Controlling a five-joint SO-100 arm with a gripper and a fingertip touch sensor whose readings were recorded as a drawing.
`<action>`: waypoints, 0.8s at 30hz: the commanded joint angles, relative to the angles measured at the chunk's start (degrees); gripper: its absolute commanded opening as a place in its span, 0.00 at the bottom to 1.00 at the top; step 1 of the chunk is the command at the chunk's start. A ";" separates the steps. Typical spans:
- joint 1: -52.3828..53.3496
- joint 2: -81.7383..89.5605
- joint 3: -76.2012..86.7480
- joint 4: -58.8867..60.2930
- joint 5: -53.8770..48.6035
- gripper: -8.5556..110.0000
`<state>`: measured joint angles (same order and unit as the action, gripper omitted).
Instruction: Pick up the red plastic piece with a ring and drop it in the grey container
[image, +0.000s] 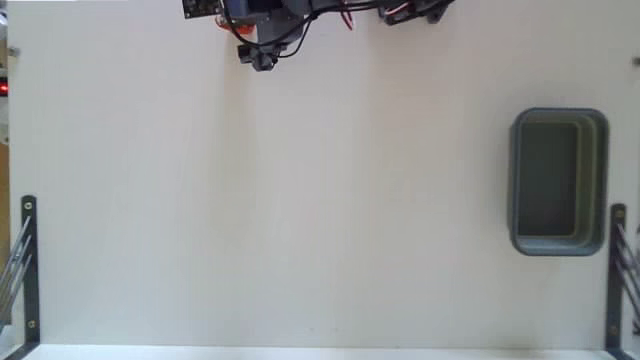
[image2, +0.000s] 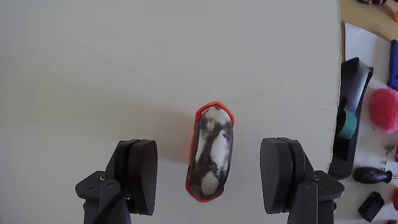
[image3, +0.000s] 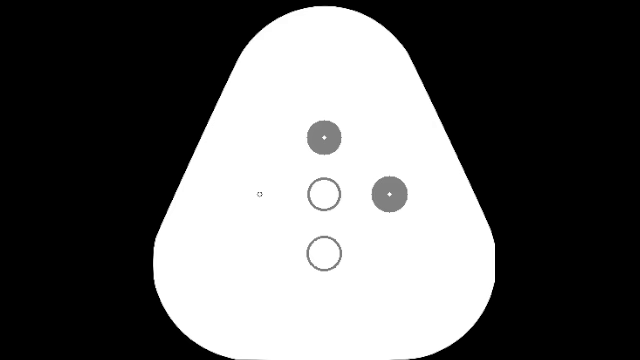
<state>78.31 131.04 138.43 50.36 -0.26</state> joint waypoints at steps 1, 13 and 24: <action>1.33 2.64 0.41 -1.11 0.26 1.00; 1.33 2.64 0.41 -1.11 0.26 1.00; 1.33 2.43 1.72 -2.63 0.26 1.00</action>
<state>78.40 131.04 139.39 48.78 -0.26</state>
